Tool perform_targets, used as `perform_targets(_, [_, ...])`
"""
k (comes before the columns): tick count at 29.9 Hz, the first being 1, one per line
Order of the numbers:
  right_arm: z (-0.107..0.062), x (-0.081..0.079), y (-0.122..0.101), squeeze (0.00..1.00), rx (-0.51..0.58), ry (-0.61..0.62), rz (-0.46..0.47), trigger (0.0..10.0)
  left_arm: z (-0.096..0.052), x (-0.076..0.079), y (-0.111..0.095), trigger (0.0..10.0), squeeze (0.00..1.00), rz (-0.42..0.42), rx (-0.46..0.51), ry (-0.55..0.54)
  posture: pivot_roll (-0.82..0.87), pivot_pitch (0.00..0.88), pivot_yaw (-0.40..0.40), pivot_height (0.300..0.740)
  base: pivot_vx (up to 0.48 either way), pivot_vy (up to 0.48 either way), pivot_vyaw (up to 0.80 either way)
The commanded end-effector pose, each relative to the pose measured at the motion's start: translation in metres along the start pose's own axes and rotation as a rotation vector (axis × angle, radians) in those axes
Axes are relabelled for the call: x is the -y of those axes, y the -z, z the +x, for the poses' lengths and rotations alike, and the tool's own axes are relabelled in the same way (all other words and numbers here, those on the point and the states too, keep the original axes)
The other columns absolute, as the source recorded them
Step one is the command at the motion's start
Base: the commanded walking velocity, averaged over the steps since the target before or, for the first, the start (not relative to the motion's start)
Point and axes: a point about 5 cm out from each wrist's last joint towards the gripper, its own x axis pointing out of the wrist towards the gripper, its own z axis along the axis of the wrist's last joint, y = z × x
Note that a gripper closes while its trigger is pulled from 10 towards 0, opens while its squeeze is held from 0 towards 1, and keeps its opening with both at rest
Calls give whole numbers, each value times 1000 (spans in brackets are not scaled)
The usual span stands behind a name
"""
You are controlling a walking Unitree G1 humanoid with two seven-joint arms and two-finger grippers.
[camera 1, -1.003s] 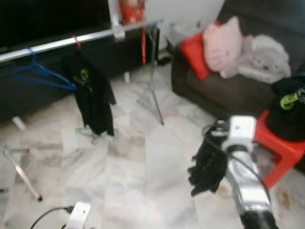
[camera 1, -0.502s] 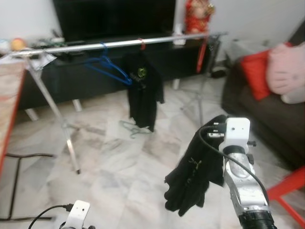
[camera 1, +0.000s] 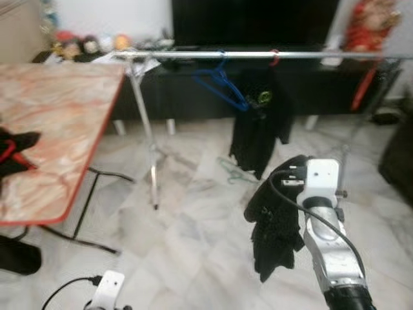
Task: Hang hanger
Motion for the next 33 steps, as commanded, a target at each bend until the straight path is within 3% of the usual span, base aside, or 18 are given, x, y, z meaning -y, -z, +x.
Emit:
perform_targets(1, [2,0,-10,0,40,0,15,10000,0,-1,-1,10000,0,9,-8,0,-112,25,-47,740,0,0,0])
perform_targets(6, [2,-1,-10,0,38,0,18,10000,0,-1,-1,10000,0,32,-12,8,-113,30,-48,740,0,0,0])
perform_targets(33, [3,-7,-8,0,26,-6,33,10000,0,-1,-4,10000,0,33,-5,10,-109,41,-46,740,0,-335,0])
